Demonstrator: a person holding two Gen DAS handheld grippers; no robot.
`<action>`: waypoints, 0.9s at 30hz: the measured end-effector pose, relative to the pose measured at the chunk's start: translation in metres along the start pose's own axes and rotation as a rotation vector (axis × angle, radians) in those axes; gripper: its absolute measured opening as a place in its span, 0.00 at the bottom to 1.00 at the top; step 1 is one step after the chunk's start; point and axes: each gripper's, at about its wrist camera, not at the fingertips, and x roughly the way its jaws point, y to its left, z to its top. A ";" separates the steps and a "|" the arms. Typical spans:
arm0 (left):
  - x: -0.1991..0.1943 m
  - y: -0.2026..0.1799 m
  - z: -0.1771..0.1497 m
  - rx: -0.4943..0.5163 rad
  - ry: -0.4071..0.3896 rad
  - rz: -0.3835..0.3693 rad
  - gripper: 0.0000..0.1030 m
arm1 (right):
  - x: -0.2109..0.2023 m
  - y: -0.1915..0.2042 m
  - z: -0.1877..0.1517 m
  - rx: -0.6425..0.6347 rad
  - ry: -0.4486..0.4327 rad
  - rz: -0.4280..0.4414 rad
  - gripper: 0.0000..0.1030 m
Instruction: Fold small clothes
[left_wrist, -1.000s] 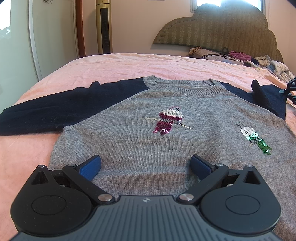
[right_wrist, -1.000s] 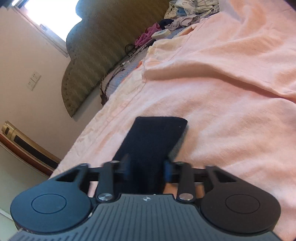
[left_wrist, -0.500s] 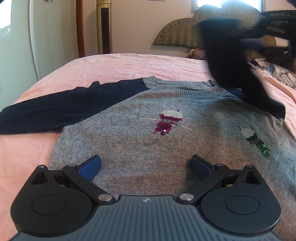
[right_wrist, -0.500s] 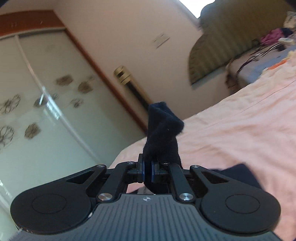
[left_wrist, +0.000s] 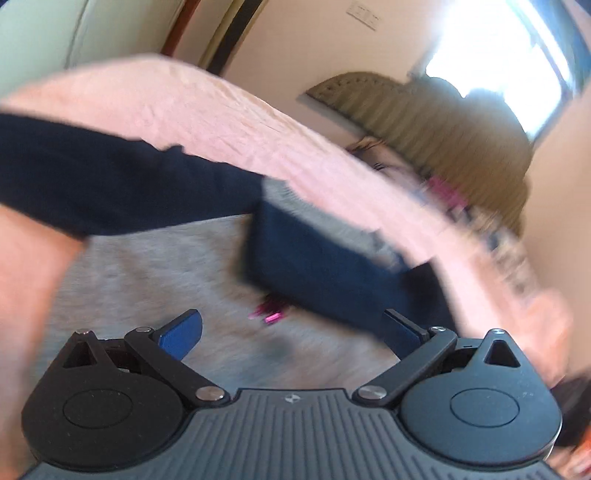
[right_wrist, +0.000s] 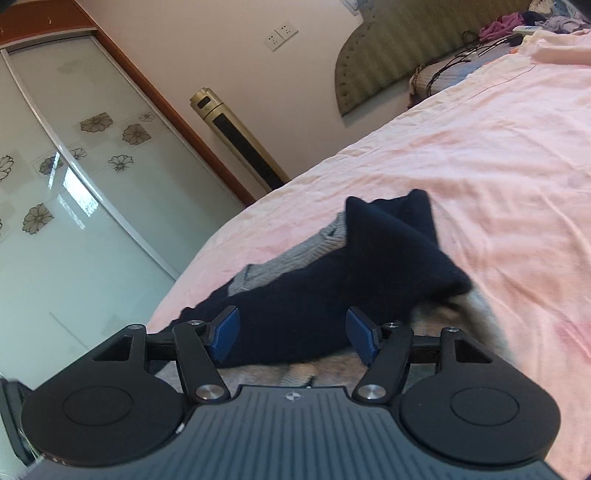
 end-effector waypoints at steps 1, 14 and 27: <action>0.008 0.001 0.008 -0.057 0.019 -0.047 1.00 | 0.002 -0.005 -0.006 0.002 0.001 -0.007 0.73; 0.072 -0.043 0.021 0.063 0.024 0.211 0.24 | 0.003 -0.009 -0.014 0.028 0.028 0.058 0.89; 0.053 0.009 0.024 -0.201 -0.002 0.167 0.52 | 0.006 -0.007 -0.014 0.015 0.037 0.064 0.93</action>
